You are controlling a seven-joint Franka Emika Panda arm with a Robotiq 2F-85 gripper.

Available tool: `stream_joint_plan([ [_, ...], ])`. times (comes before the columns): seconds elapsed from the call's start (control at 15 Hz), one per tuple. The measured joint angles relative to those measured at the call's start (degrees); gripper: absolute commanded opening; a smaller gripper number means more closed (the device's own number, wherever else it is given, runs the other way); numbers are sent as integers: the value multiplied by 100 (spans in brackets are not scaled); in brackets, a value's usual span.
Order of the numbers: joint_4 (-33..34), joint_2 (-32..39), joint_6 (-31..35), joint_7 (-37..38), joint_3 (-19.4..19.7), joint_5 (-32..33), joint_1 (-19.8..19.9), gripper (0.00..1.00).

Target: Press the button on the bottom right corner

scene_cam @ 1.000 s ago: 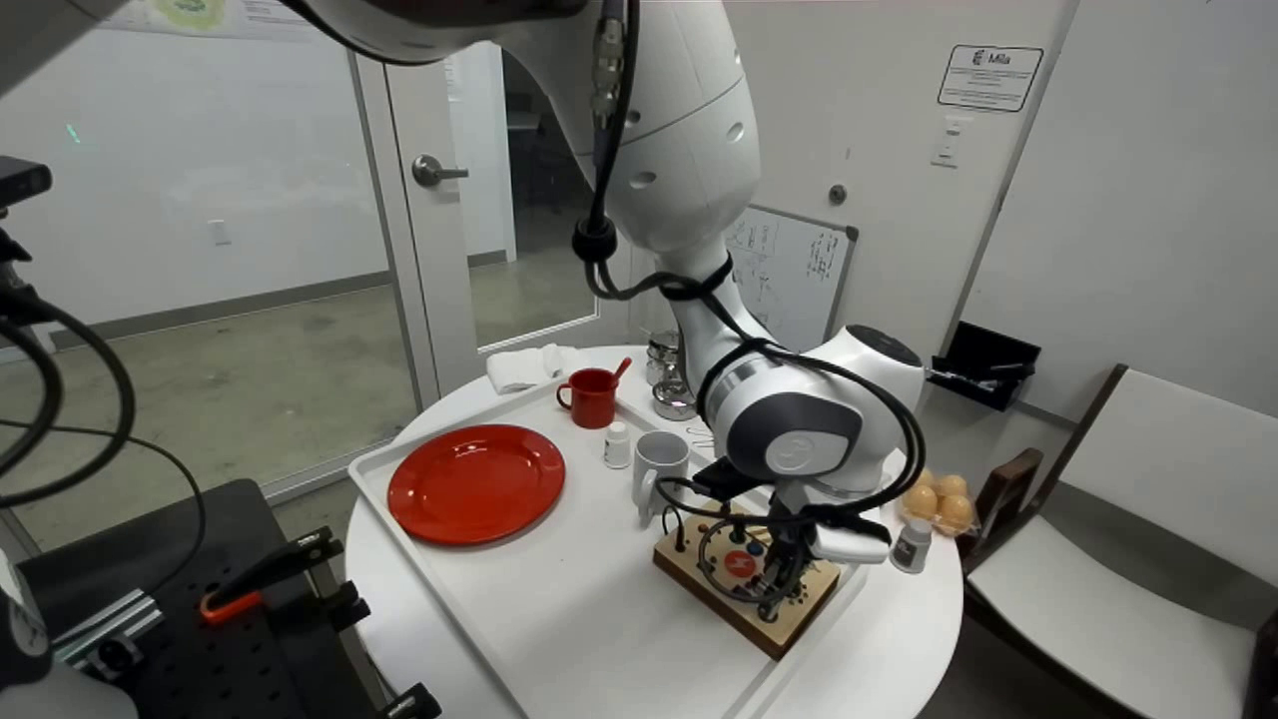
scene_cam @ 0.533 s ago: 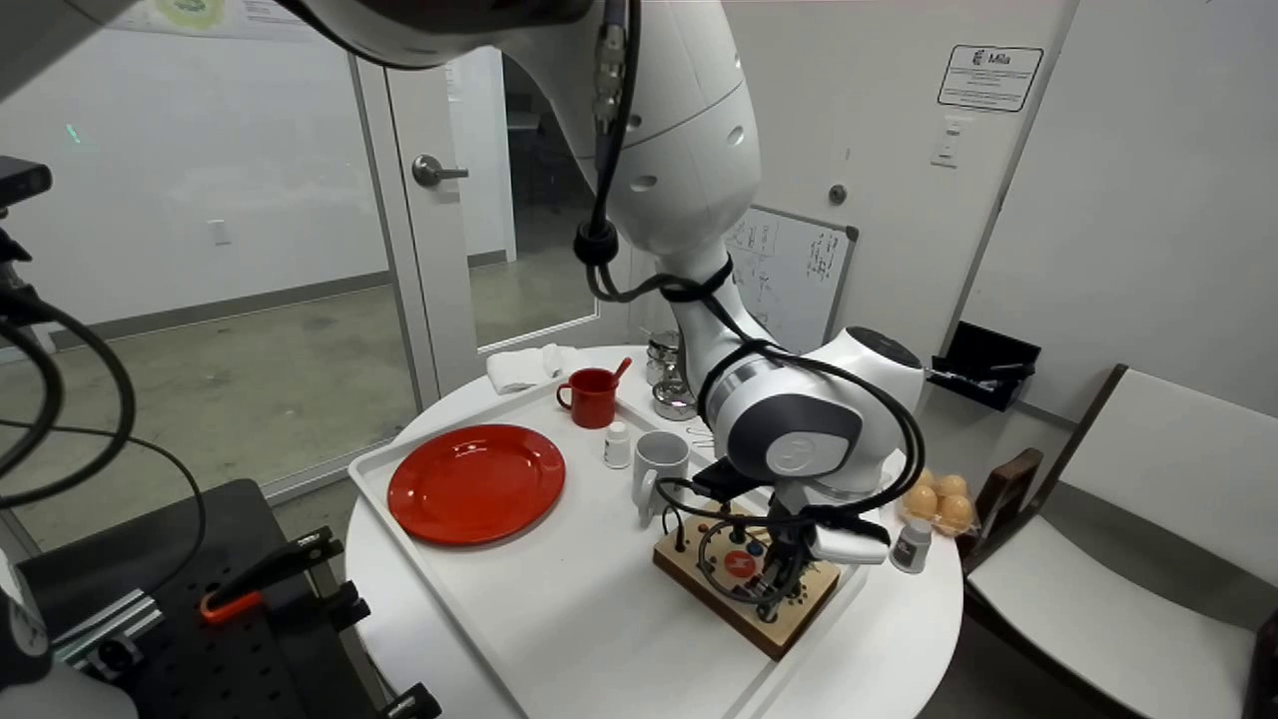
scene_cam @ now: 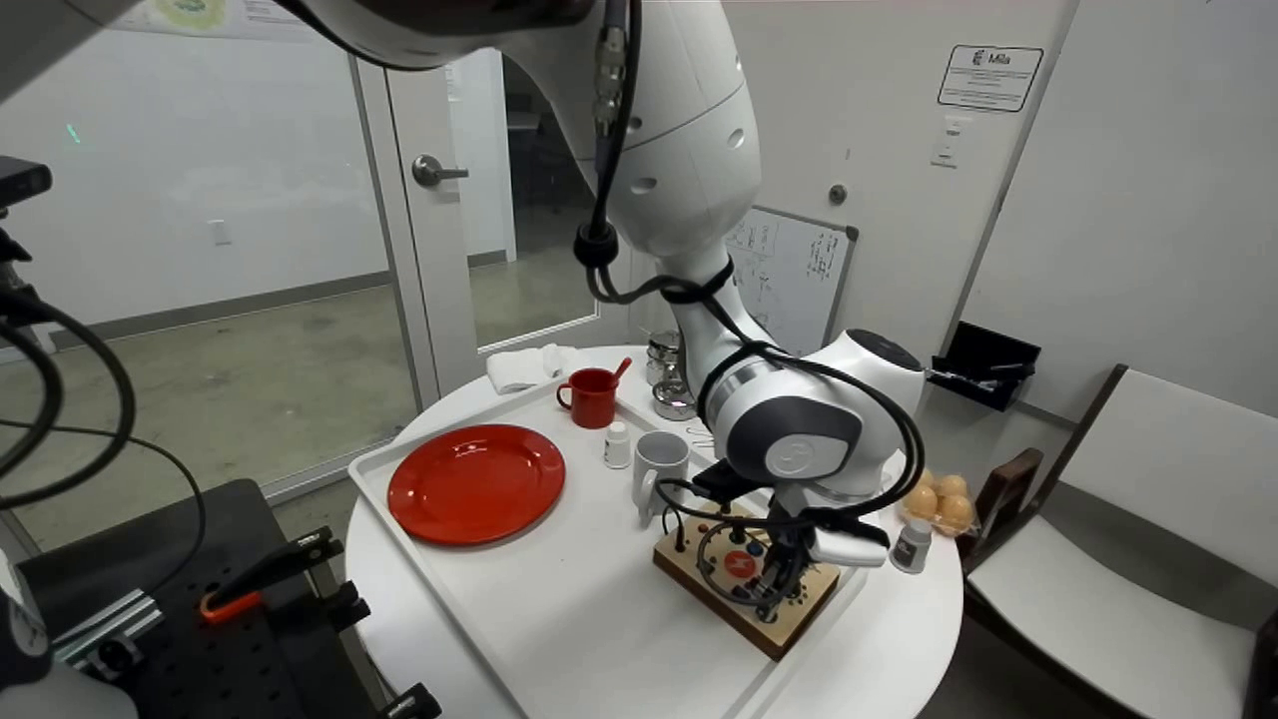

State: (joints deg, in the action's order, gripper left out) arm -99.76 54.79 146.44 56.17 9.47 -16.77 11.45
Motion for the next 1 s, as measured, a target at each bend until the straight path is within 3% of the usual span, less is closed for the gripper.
stream_joint_plan([
  [0.67,-99,-38,141,-12,-127,-447,200,5],
  [1.0,-562,-152,935,-68,-100,-555,260,5],
])
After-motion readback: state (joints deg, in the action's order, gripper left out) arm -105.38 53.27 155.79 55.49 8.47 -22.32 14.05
